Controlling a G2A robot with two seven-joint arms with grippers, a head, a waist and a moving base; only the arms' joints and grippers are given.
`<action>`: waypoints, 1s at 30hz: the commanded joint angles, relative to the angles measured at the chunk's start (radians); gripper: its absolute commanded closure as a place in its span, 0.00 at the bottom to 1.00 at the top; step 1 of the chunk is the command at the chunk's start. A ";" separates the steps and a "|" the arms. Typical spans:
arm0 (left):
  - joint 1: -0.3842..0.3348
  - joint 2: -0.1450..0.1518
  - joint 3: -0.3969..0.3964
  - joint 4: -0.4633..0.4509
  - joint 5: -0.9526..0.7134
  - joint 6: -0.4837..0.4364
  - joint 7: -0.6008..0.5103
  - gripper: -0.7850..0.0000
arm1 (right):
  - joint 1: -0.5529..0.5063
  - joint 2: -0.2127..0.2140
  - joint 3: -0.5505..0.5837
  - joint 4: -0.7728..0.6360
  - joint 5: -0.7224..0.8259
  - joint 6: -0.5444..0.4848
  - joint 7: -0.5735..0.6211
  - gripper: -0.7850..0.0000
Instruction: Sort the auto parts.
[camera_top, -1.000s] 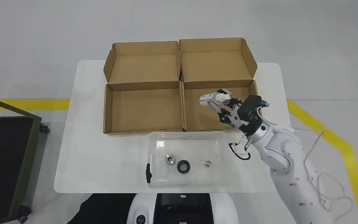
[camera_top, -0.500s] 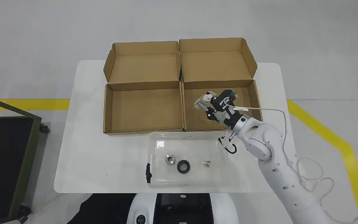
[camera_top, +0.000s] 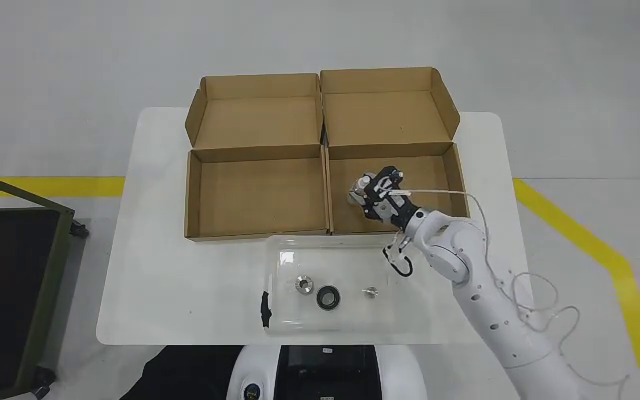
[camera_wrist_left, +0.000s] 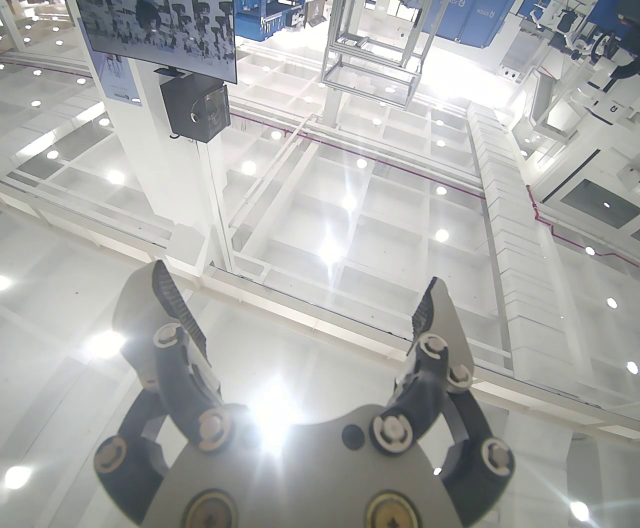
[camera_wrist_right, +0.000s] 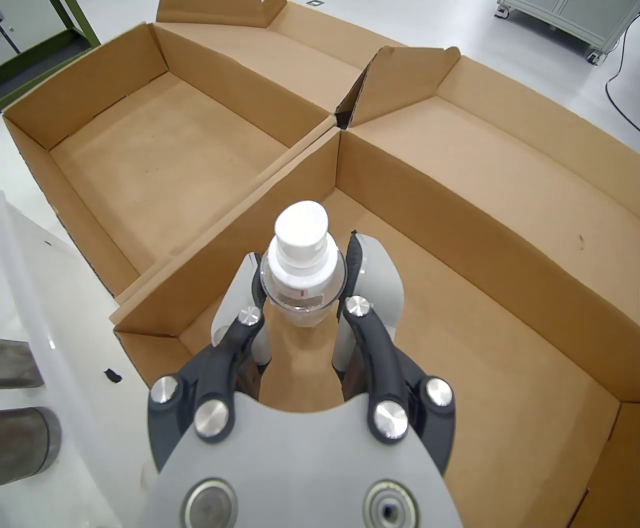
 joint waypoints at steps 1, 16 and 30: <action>0.000 0.000 0.000 0.000 0.000 0.000 0.000 0.00 | 0.003 -0.001 -0.002 0.005 -0.001 0.001 0.001 0.15; 0.000 0.000 0.000 0.000 0.000 0.000 0.000 0.00 | -0.134 0.032 0.113 -0.230 -0.004 -0.125 0.026 0.00; 0.000 0.000 0.000 0.000 0.000 0.000 0.000 0.00 | -0.416 0.093 0.257 -0.575 -0.098 -0.456 0.124 0.00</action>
